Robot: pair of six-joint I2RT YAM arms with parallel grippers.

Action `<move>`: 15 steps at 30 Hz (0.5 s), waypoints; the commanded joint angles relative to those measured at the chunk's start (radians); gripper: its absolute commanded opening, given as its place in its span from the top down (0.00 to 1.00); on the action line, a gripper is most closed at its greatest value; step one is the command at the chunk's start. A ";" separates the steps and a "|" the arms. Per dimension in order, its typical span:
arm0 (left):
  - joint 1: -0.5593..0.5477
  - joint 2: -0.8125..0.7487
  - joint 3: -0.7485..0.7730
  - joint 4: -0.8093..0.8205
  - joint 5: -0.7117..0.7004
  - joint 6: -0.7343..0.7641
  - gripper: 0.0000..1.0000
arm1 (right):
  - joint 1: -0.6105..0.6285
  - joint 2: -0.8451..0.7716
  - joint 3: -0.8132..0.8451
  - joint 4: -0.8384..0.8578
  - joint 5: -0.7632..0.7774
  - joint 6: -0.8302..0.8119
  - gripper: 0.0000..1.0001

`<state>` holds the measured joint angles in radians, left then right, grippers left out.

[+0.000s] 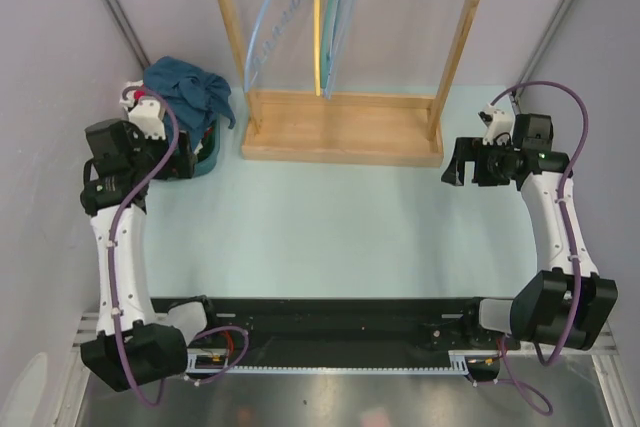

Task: Place the t-shirt on the hanger
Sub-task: Pick up the T-shirt and place it in the bin.

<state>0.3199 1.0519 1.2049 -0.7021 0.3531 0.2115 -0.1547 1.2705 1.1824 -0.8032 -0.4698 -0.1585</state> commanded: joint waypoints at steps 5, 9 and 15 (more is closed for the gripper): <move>-0.036 0.225 0.273 0.073 -0.131 0.000 0.00 | 0.001 0.050 0.072 -0.008 -0.029 -0.026 0.00; -0.038 0.420 0.520 0.030 -0.082 -0.006 0.00 | 0.003 0.070 0.089 -0.005 -0.023 -0.029 0.00; -0.036 0.708 0.840 0.032 -0.020 0.017 0.00 | 0.007 0.096 0.095 -0.007 -0.001 -0.032 0.00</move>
<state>0.2855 1.6249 1.8843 -0.6819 0.2749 0.2173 -0.1535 1.3479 1.2327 -0.8101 -0.4793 -0.1692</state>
